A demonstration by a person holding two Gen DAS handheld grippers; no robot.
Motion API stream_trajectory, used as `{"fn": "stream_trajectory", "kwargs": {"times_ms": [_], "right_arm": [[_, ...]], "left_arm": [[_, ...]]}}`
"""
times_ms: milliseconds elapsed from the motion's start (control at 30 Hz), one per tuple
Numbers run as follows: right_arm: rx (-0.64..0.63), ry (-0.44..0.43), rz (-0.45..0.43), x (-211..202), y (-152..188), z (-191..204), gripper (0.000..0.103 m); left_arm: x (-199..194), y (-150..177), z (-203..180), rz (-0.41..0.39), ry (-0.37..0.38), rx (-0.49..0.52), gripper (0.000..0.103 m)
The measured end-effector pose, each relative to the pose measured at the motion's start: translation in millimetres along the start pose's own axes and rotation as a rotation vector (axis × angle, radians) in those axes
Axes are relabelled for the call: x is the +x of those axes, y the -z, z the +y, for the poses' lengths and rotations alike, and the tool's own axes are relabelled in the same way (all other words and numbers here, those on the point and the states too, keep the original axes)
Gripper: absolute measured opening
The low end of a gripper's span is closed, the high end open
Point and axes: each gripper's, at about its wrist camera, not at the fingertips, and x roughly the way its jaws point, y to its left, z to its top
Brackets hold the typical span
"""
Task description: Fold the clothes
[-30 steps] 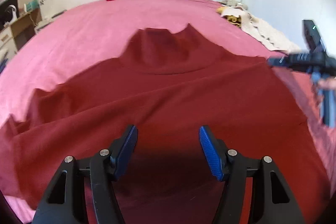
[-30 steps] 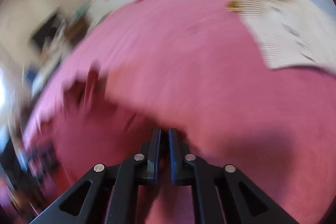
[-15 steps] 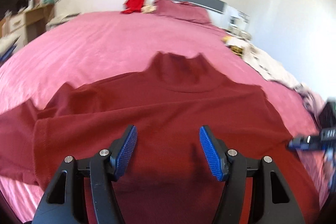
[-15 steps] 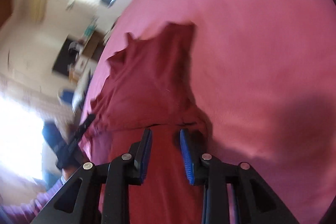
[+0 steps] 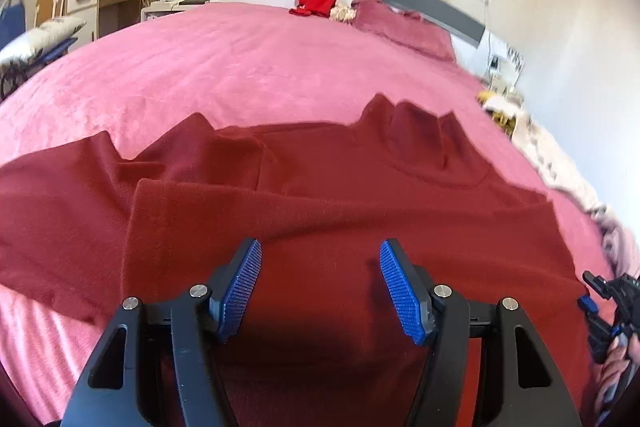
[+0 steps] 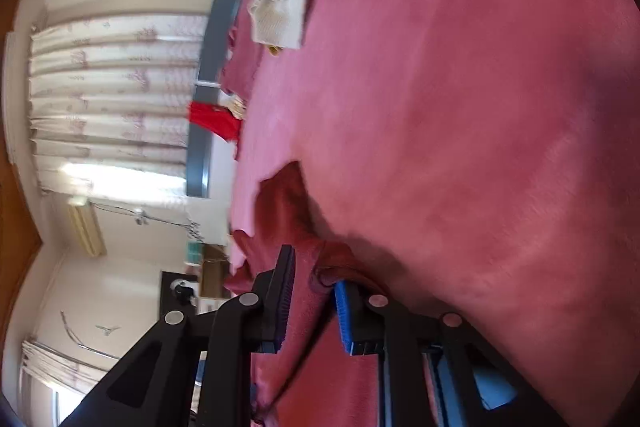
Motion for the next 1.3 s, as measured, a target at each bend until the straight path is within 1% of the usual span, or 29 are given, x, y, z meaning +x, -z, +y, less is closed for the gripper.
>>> {"fn": "stream_trajectory", "kwargs": {"times_ms": [67,133,200,267,333,433,567,600,633,667,733,767,800,833,867,933,1000,1033,1067,1100,1133,1167,1233,1267,1300], "right_arm": [[0.015,0.0,0.014,-3.4,0.0,-4.5,0.013],[0.016,0.005,0.065,-6.1,-1.7,-3.3,0.013],[0.0,0.016,0.129,-11.1,-4.7,2.5,0.028],[-0.068,0.039,0.14,-25.0,-6.1,17.3,0.028],[-0.184,0.075,0.138,-29.6,-6.9,40.1,0.028],[-0.361,0.085,0.186,7.0,-5.3,77.6,0.028],[-0.544,0.13,0.317,80.3,-8.7,97.3,0.028],[-0.583,0.153,0.335,96.1,-11.4,99.8,0.028],[-0.61,0.196,0.329,107.6,-17.3,98.3,0.025],[-0.624,0.224,0.31,113.3,-24.4,96.8,0.018],[-0.601,0.229,0.232,105.9,-42.5,95.5,0.018],[-0.581,0.234,0.207,102.5,-49.5,97.5,0.019],[-0.578,0.231,0.191,97.0,-51.1,101.5,0.028],[-0.595,0.218,0.174,88.3,-49.3,108.7,0.03],[-0.627,0.203,0.178,81.6,-42.8,115.3,0.03],[-0.742,0.164,0.251,74.8,-14.1,126.6,0.03],[-0.833,0.146,0.353,77.0,15.8,126.3,0.03],[-0.869,0.157,0.401,81.7,28.4,122.5,0.029],[-0.899,0.206,0.417,88.5,34.1,116.7,0.027],[-0.923,0.272,0.409,94.7,35.9,110.0,0.016],[-0.931,0.317,0.393,97.7,35.9,105.3,0.009],[-0.909,0.323,0.357,93.4,34.0,106.4,0.009],[-0.878,0.318,0.289,79.2,38.8,118.8,0.027],[-0.907,0.29,0.29,73.5,51.6,127.4,0.03],[-0.935,0.263,0.291,67.7,64.4,136.0,0.03]], "left_arm": [[-2.8,2.5,2.2,0.003,-0.02,0.011,0.064],[-5.0,4.4,6.4,0.003,-0.029,0.009,0.064],[-5.9,5.6,12.0,-0.002,-0.01,-0.014,0.064],[-7.2,6.8,15.9,-0.008,0.005,-0.03,0.064],[-7.2,8.6,14.6,-0.013,0.0,-0.02,0.065],[-4.7,11.0,12.5,-0.009,-0.005,-0.008,0.067],[-2.3,12.2,11.3,-0.003,0.002,0.004,0.073],[-1.8,12.4,11.6,-0.002,0.009,0.004,0.074],[-1.1,12.5,12.5,-0.002,0.02,0.002,0.076],[-0.7,12.7,13.6,-0.003,0.029,-0.002,0.076],[-0.5,13.1,16.0,-0.005,0.046,-0.014,0.077],[-0.9,13.1,16.8,-0.007,0.052,-0.018,0.077],[-1.2,13.1,17.7,-0.009,0.058,-0.023,0.077],[-1.5,13.1,18.5,-0.011,0.065,-0.028,0.077],[-1.8,13.1,19.3,-0.013,0.071,-0.032,0.077],[-2.2,12.5,19.3,-0.012,0.075,-0.034,0.077],[-4.5,10.7,20.2,-0.01,0.083,-0.042,0.077],[-8.2,8.5,22.5,-0.011,0.095,-0.053,0.077],[-11.9,6.3,24.7,-0.011,0.107,-0.065,0.077],[-20.3,4.2,30.8,-0.023,0.112,-0.083,0.077],[-33.1,2.2,40.4,-0.045,0.111,-0.106,0.077],[-45.8,0.2,49.9,-0.067,0.11,-0.129,0.077],[-70.9,-2.7,71.8,-0.107,0.105,-0.18,0.077],[-84.5,-1.7,90.7,-0.119,0.09,-0.224,0.077],[-95.9,0.8,111.9,-0.126,0.067,-0.276,0.077]]}}
